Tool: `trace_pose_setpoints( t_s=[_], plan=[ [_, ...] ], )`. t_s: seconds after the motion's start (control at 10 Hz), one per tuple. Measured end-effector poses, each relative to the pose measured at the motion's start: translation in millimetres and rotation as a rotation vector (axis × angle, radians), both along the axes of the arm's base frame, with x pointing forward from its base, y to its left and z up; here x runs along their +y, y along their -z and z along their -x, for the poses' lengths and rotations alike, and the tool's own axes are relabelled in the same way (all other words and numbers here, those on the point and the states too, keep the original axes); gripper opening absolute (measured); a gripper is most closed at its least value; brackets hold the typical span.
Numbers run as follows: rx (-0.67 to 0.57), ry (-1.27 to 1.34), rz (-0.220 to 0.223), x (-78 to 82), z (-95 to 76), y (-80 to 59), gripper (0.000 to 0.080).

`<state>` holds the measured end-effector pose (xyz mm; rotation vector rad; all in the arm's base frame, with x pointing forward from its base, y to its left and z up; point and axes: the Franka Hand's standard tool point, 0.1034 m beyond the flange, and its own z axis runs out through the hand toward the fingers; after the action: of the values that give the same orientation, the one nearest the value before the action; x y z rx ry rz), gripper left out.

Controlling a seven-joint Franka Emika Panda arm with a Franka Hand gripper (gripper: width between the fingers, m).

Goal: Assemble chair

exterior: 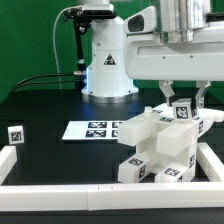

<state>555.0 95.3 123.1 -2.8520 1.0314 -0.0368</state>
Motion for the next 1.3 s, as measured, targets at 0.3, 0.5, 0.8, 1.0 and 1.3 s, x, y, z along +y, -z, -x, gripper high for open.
trace_pose_setpoints(
  t_s=[0.3, 0.5, 0.8, 1.0, 1.3],
  plan=[
    [-0.006, -0.075, 0.008, 0.0, 0.3, 0.3, 0.0281],
    [-0.024, -0.299, 0.046, 0.6, -2.4, -2.9, 0.058],
    [-0.046, -0.697, 0.075, 4.2, -3.0, -5.3, 0.0645],
    [-0.054, -0.808, 0.081, 2.0, -3.4, -4.8, 0.0649],
    [-0.062, -1.098, 0.11, 6.7, -0.6, -2.8, 0.0649]
  ],
)
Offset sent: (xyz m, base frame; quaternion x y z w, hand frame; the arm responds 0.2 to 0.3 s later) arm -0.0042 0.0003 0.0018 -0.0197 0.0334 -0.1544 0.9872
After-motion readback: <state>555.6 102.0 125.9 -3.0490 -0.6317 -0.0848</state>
